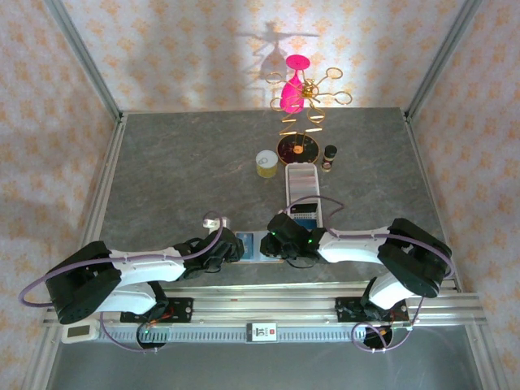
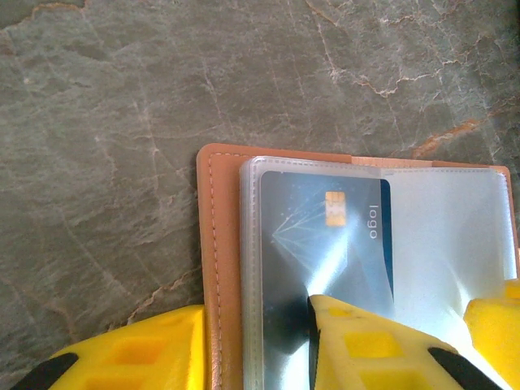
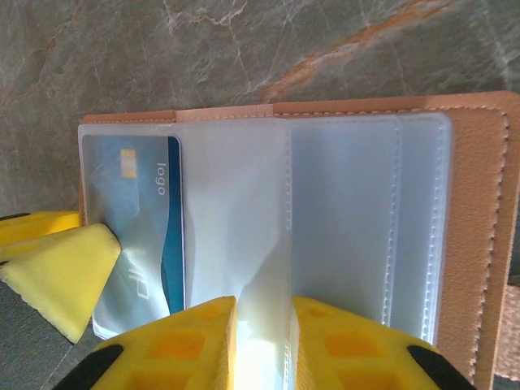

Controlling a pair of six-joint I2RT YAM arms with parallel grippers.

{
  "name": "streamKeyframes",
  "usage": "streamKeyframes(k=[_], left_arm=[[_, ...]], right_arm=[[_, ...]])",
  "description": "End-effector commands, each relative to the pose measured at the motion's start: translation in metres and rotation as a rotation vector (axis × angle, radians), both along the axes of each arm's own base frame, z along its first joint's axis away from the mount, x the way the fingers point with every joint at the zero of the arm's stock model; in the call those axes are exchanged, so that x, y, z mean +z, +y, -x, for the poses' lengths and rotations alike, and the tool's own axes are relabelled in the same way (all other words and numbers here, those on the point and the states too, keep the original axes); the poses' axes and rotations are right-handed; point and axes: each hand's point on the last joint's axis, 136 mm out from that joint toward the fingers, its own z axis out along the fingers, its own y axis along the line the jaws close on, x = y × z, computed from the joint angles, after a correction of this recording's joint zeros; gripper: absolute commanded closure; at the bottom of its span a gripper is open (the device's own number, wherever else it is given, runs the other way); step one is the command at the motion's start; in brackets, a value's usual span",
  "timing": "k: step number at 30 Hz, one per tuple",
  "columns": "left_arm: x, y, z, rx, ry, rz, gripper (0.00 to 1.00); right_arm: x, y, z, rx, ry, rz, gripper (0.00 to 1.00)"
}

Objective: Put the credit cards into the card holder

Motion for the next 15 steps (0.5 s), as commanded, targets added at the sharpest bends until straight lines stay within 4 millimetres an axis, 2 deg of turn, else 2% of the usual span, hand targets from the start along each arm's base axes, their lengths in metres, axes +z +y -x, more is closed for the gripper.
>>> streamKeyframes(k=[1,10,14,15], left_arm=[[-0.0427,0.0179,0.0327,-0.039,0.163,-0.094,0.67],[-0.0430,0.0174,0.0326,-0.039,0.164,-0.094,0.67],[-0.0422,0.0188,0.0323,-0.034,0.162,-0.098,0.66],[-0.0413,0.0190,0.0318,-0.031,0.158,-0.097,0.66]], right_arm=[[0.0172,0.0071,-0.0071,-0.008,-0.039,-0.025,0.78],[0.0231,0.0108,-0.0063,0.004,-0.040,-0.042,0.85],[0.0259,0.0122,-0.0058,0.012,-0.044,-0.054,1.00],[0.0255,0.0097,-0.0067,0.004,-0.047,-0.038,1.00]])
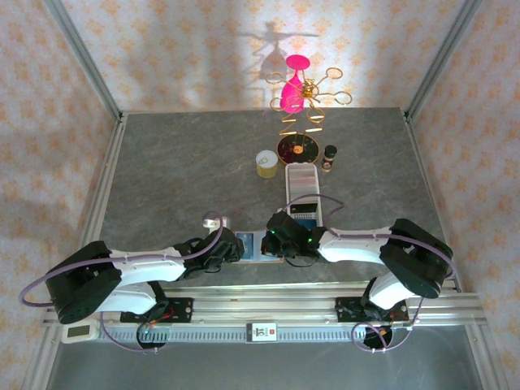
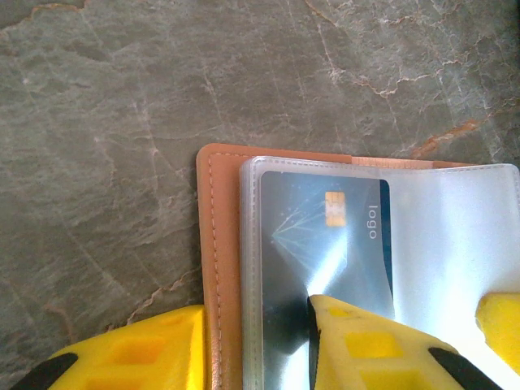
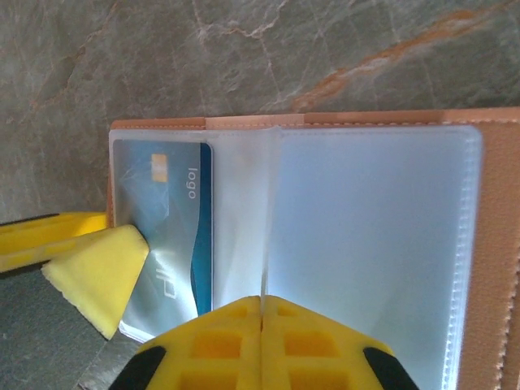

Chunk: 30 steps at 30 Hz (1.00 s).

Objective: Put the credit cards into the card holder

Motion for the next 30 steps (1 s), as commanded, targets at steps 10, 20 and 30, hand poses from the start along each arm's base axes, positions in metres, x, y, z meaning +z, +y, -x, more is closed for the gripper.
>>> streamKeyframes(k=[10,20,30], left_arm=[[-0.037,0.016,0.032,-0.030,0.150,-0.061,0.64],[-0.012,0.021,0.022,0.012,0.074,-0.033,0.45],[0.002,0.066,0.017,0.182,0.010,-0.062,0.42]], right_arm=[[0.039,0.002,-0.008,-0.034,-0.083,-0.086,1.00],[0.041,0.031,-0.005,0.052,-0.063,-0.167,0.87],[0.045,0.077,-0.008,0.135,-0.050,-0.255,0.63]])
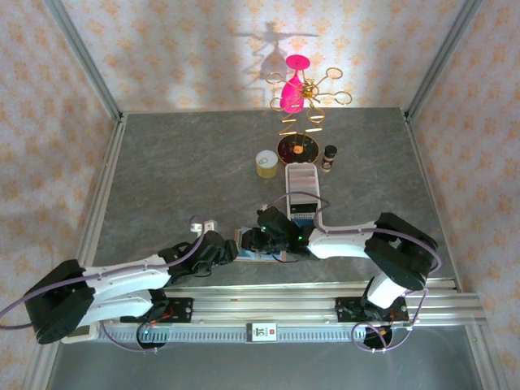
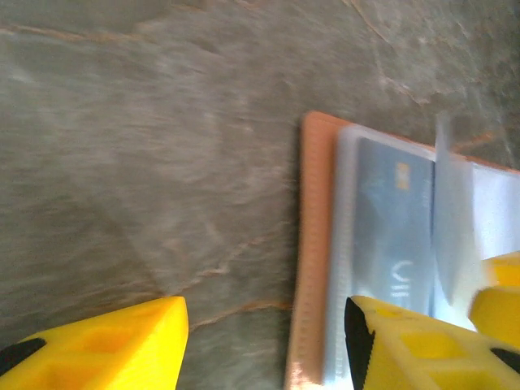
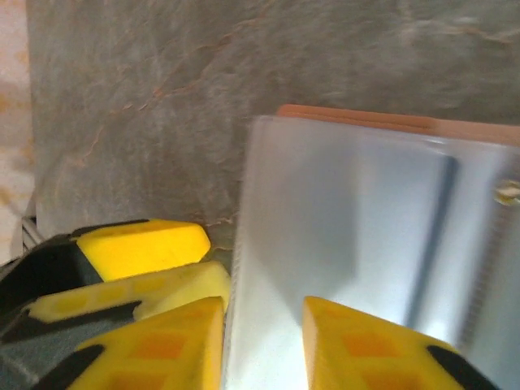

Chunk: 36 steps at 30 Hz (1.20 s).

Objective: Put the credit cards into the card holder

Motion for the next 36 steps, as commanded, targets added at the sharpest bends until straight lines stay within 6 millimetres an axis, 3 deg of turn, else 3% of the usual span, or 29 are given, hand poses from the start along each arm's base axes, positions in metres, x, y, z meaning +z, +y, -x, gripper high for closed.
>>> streamKeyframes(k=[1,4,10,13,16,19,21,26,30,32,36], left_arm=[[-0.009,0.034,0.005,0.097,0.012,-0.085,0.42],[0.000,0.037,0.003,0.105,-0.019,-0.073,0.41],[0.022,0.022,-0.007,0.054,-0.060,-0.051,0.41],[0.029,0.011,-0.011,0.014,-0.069,-0.040,0.41],[0.034,0.003,-0.013,-0.020,-0.076,-0.029,0.41],[0.038,-0.001,-0.014,-0.038,-0.088,-0.019,0.41],[0.040,0.000,-0.015,-0.044,-0.096,-0.029,0.41],[0.043,-0.001,-0.013,-0.070,-0.114,-0.026,0.41],[0.044,-0.002,-0.012,-0.080,-0.116,-0.022,0.45],[0.045,-0.005,-0.012,-0.094,-0.118,-0.010,0.48],[0.045,-0.006,-0.012,-0.104,-0.122,-0.008,0.52]], right_arm=[[0.026,0.019,-0.007,0.032,-0.062,-0.077,0.55],[0.040,0.010,-0.016,0.023,-0.127,-0.049,0.38],[0.091,-0.036,-0.056,0.054,-0.408,0.051,0.36],[0.130,-0.055,-0.066,0.199,-0.709,0.104,0.33],[0.146,-0.071,-0.054,0.425,-1.035,0.254,0.27],[0.136,-0.093,-0.047,0.674,-1.279,0.504,0.07],[0.124,-0.113,-0.055,0.762,-1.330,0.671,0.01],[0.091,-0.168,-0.077,0.998,-1.227,0.908,0.04],[0.068,-0.202,-0.096,1.096,-1.142,1.005,0.15],[0.052,-0.210,-0.104,1.158,-1.110,1.040,0.16],[0.046,-0.203,-0.119,1.188,-1.155,1.062,0.18]])
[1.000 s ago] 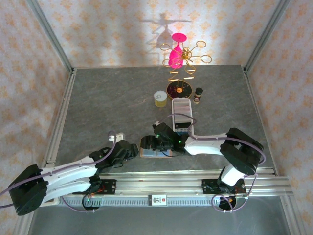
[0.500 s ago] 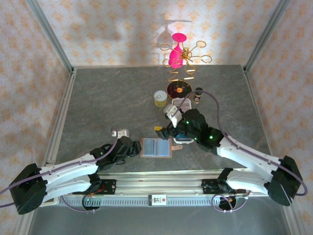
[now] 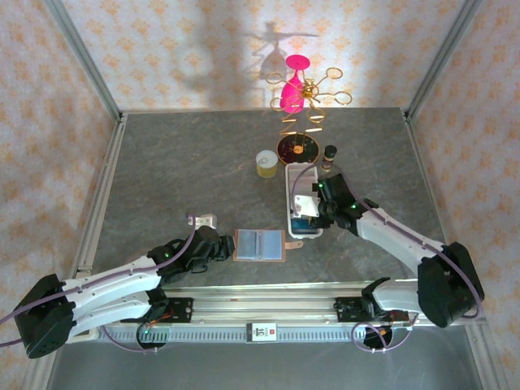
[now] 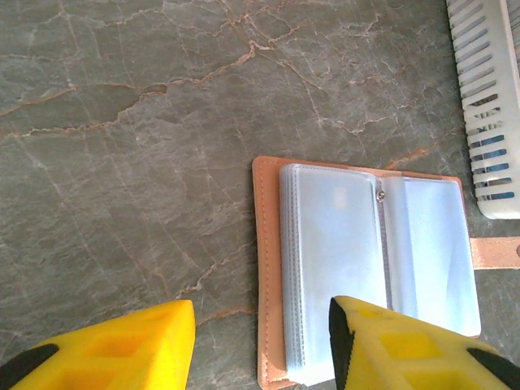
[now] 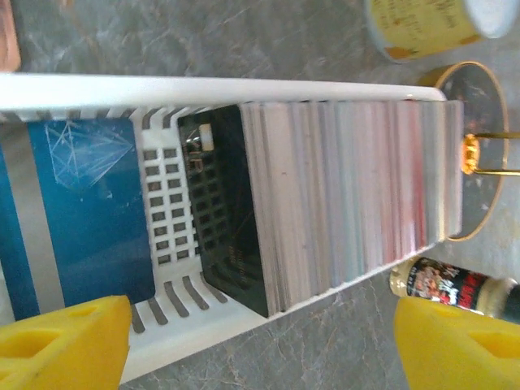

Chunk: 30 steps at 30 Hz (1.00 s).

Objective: Put the credit cards into the card holder

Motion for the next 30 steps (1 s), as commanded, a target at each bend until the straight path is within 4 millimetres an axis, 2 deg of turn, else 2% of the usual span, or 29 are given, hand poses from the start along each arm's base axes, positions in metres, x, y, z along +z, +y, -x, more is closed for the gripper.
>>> streamKeyframes(k=[1,5,9,15,19,22,26,30], left_arm=[[0.009,-0.003,-0.005,-0.014,-0.030,0.011,0.52],[0.009,-0.002,-0.003,-0.019,-0.022,0.012,0.52],[0.008,0.000,-0.001,-0.012,-0.025,0.022,0.52],[0.003,-0.003,0.002,-0.028,0.000,0.031,0.52],[0.001,-0.003,0.002,-0.030,0.008,0.031,0.53],[0.001,-0.005,0.002,-0.030,0.008,0.036,0.54],[0.001,-0.007,0.002,-0.035,0.015,0.045,0.58],[0.000,-0.008,0.003,-0.041,0.020,0.048,0.60]], right_arm=[[0.010,0.009,-0.017,0.095,-0.077,0.044,0.17],[0.000,0.017,-0.029,0.121,-0.065,0.053,0.19],[-0.010,0.024,-0.037,0.138,-0.042,0.057,0.26],[-0.014,0.032,-0.048,0.148,-0.064,0.044,0.27],[-0.021,0.030,-0.046,0.151,-0.034,0.064,0.35],[-0.019,0.029,-0.044,0.146,-0.034,0.062,0.38],[-0.014,0.025,-0.039,0.149,-0.052,0.067,0.52],[-0.009,0.023,-0.034,0.152,-0.061,0.061,0.61]])
